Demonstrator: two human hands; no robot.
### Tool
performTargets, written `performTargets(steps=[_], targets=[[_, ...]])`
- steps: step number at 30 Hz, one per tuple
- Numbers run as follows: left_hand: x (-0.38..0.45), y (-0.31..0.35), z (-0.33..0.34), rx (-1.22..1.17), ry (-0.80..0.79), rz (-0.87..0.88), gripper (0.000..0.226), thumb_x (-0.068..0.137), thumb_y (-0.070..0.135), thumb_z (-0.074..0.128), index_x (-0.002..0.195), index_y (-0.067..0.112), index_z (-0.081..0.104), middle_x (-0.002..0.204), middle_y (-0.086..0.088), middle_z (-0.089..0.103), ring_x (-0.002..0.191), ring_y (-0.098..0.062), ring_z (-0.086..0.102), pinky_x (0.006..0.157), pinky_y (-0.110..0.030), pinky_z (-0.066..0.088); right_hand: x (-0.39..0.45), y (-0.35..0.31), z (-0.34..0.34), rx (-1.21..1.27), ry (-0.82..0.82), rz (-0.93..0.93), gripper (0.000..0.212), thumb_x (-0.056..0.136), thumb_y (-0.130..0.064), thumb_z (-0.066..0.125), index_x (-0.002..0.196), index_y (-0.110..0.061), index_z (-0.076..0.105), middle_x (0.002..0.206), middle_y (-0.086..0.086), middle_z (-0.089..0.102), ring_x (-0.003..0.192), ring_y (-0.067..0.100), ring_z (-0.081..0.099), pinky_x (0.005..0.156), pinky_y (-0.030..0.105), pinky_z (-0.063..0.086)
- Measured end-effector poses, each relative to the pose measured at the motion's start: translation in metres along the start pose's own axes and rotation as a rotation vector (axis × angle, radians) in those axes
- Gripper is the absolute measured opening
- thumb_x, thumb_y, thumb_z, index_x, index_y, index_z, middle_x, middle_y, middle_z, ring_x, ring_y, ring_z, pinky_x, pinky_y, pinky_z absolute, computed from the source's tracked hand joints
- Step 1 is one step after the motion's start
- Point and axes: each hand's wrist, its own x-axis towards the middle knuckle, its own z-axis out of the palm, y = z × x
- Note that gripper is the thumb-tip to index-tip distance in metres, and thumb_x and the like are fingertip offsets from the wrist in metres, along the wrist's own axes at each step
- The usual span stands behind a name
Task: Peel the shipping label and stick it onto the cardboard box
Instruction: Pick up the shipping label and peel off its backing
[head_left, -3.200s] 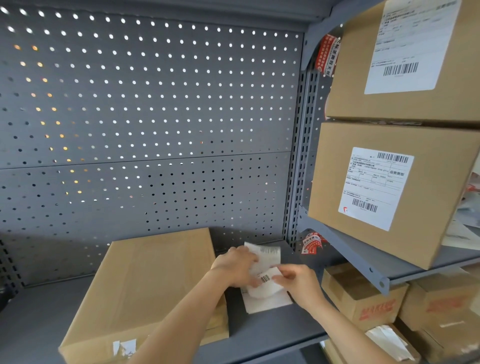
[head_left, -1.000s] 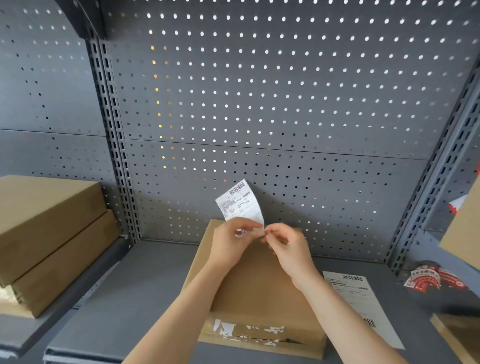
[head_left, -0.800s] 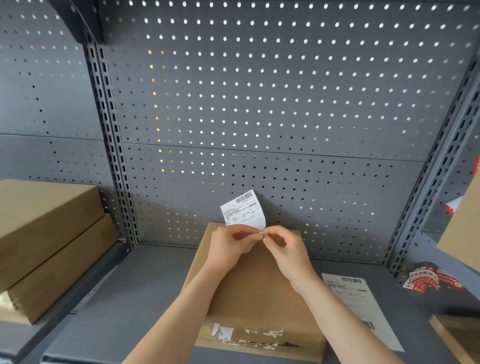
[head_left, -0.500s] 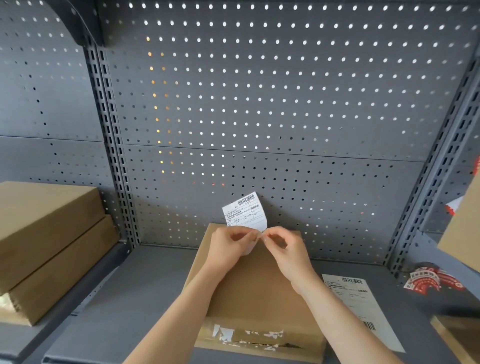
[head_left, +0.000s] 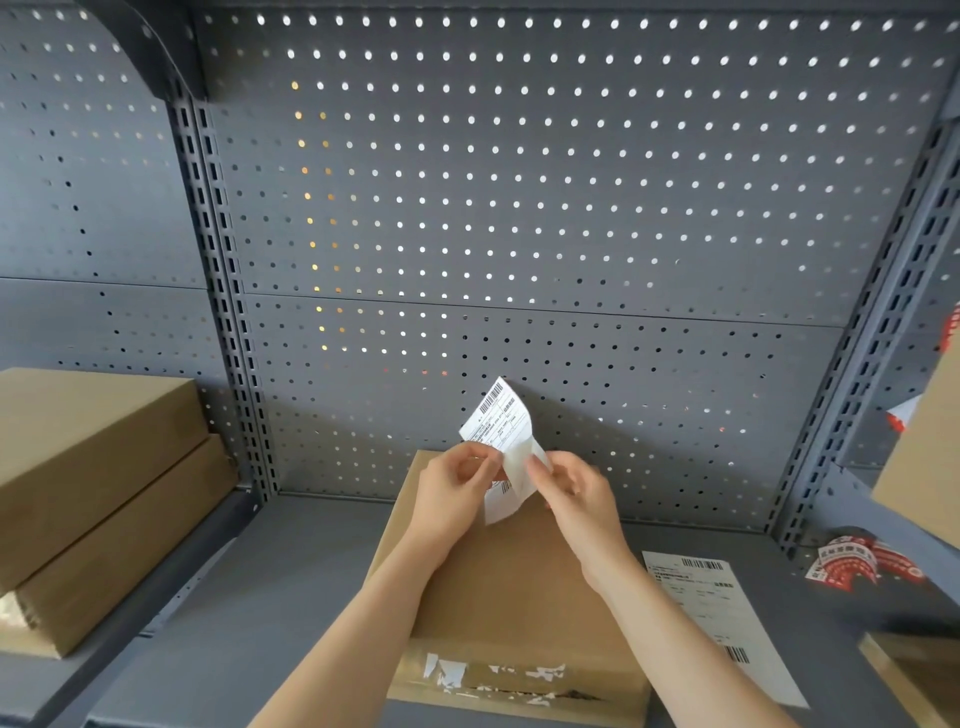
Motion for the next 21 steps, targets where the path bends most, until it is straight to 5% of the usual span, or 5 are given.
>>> performTargets(steps=[8,12,15,21], targets=[[-0.004,0.006,-0.003,-0.239,-0.148,-0.005,0.033,0.096,0.017,0.043,0.095,0.003,0.073,0.099,-0.012,0.074,0.097,-0.028,0.068,0.088,-0.031,0.053,-0.002,-0.002,-0.001,-0.099,0.06,-0.083,0.014,0.084,-0.028,0.067,0.072,-0.022,0.069,0.074,-0.009,0.069,0.071,0.0,0.058,0.068,0.022,0.043],[-0.008,0.011,-0.003,-0.209,-0.199,0.037,0.04,0.092,0.043,0.048,0.094,0.011,0.072,0.098,-0.004,0.075,0.093,-0.015,0.07,0.085,-0.025,0.054,0.0,0.0,-0.001,-0.091,0.072,-0.072,0.014,0.084,-0.027,0.068,0.071,-0.02,0.068,0.073,-0.009,0.068,0.073,0.003,0.057,0.067,0.022,0.042],[-0.007,0.01,-0.001,-0.098,-0.154,0.06,0.028,0.082,0.038,0.069,0.091,0.011,0.071,0.097,0.001,0.075,0.093,-0.011,0.069,0.09,-0.03,0.052,0.0,0.0,-0.001,-0.093,0.075,-0.066,0.016,0.083,-0.03,0.069,0.07,-0.021,0.067,0.073,-0.006,0.067,0.072,0.007,0.055,0.066,0.025,0.04],[-0.003,0.004,-0.001,-0.096,-0.03,0.04,0.017,0.088,0.023,0.066,0.084,0.007,0.071,0.087,-0.002,0.076,0.084,-0.012,0.071,0.083,-0.029,0.054,-0.001,0.0,-0.002,-0.064,0.135,-0.064,0.012,0.085,-0.025,0.066,0.074,-0.022,0.068,0.078,-0.005,0.07,0.077,0.009,0.06,0.066,0.022,0.041]])
